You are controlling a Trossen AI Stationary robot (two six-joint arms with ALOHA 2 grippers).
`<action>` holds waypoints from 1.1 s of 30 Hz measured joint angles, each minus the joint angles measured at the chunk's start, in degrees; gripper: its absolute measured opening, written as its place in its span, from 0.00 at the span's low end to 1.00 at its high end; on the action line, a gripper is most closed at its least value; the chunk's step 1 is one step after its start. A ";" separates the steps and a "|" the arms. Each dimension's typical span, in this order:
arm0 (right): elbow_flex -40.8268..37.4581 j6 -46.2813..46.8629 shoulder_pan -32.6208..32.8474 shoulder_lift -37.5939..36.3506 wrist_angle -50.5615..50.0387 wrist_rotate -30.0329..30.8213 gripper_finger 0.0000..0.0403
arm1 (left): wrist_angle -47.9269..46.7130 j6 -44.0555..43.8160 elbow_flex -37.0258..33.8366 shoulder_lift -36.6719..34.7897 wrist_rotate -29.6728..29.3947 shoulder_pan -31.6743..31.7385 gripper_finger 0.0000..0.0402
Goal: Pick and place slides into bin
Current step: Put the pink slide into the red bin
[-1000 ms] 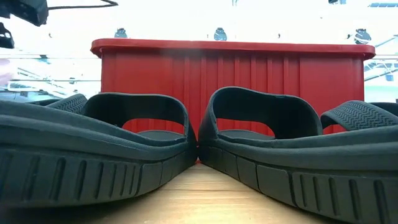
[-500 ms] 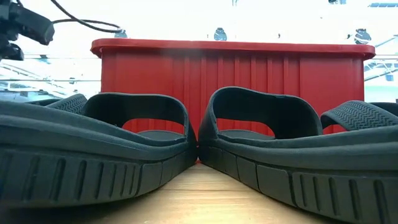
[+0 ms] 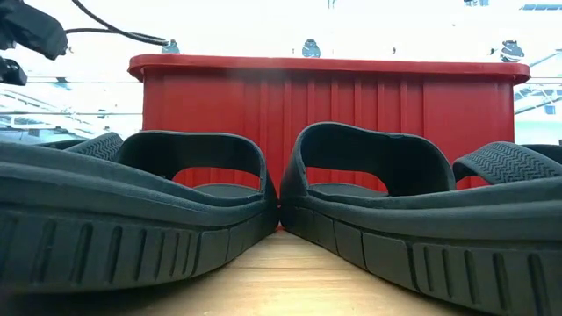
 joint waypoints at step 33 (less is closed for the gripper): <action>0.00 -0.11 0.00 0.00 1.28 0.00 0.00 | 4.26 7.00 -4.15 0.02 -9.06 -10.97 0.37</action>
